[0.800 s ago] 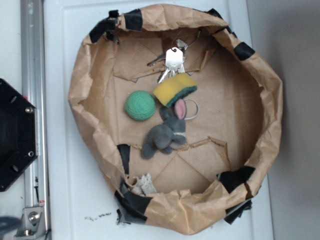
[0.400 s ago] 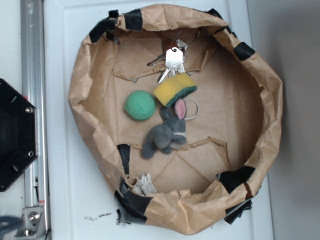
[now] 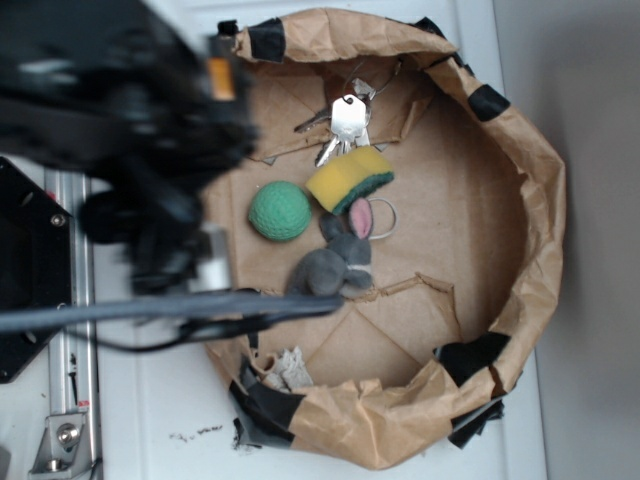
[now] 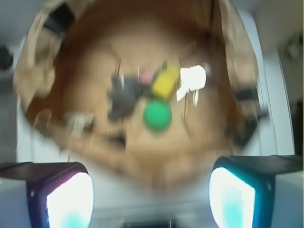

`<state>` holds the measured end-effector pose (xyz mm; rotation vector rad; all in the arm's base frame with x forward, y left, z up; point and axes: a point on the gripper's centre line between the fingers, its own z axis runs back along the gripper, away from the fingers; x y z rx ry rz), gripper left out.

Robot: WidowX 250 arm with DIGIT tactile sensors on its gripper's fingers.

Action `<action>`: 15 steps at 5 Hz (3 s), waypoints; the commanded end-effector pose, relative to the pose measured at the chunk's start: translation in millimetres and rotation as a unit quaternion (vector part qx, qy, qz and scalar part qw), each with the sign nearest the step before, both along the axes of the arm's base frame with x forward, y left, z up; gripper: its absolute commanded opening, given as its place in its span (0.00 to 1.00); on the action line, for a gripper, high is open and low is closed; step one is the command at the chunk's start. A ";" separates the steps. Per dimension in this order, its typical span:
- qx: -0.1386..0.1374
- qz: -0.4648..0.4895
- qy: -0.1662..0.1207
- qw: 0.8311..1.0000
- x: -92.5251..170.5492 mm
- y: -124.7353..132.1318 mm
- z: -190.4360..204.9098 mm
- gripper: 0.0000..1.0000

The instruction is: Grab the green ball.

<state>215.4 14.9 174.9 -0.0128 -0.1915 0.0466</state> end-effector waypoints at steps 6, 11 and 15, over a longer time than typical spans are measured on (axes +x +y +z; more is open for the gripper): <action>0.096 -0.221 0.085 0.967 38.2 -3.0 -158.7 0.00; 0.036 -0.078 -0.013 0.996 22.9 17.1 -4.6 0.00; -0.011 0.171 0.037 0.985 33.5 4.1 20.0 0.00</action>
